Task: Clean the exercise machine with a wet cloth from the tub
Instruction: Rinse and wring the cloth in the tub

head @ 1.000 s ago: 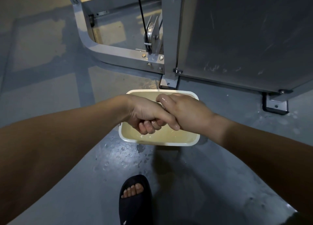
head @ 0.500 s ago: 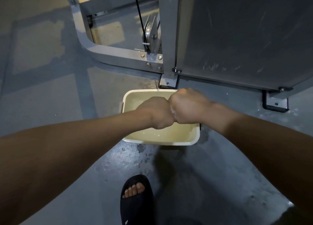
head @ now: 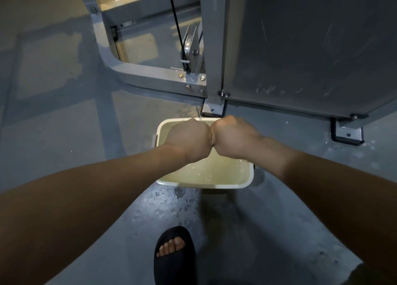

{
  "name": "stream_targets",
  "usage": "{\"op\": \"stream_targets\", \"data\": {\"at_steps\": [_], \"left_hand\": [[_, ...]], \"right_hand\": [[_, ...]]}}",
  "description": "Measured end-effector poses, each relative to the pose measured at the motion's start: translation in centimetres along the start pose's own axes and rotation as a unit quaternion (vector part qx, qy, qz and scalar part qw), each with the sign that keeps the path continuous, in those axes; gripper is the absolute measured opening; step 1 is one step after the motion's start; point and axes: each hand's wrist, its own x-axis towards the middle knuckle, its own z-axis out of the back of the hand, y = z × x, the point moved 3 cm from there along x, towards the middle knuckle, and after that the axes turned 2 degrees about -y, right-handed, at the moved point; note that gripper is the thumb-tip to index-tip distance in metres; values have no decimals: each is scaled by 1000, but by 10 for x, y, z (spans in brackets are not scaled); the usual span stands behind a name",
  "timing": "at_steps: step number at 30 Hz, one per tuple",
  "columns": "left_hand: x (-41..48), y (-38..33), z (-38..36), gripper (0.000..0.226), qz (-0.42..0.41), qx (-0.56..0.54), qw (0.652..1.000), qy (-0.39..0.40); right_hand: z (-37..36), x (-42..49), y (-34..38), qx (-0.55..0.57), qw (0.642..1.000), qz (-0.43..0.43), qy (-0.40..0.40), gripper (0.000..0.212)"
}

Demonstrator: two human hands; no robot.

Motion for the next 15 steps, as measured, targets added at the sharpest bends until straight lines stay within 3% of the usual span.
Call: {"op": "stream_targets", "data": {"at_steps": [3,6,8,10,12,15], "left_hand": [[3,14,-2,31,22,-188,969,159],[-8,23,-2,42,75,-377,867,319],[-16,22,-1,49,48,-430,795,425],[-23,18,2,49,28,-446,748,491],[-27,10,3,55,25,-431,742,513],[-29,-4,3,59,42,-360,796,485]], "right_hand": [[2,-3,-4,-48,995,84,-39,15],[2,-9,-9,-48,975,178,-121,24],[0,-14,-6,-62,958,225,-165,34],[0,-20,0,-85,941,247,-214,29],[4,-25,4,-107,928,256,-248,13],[7,-26,6,-123,930,255,-235,15]]}}
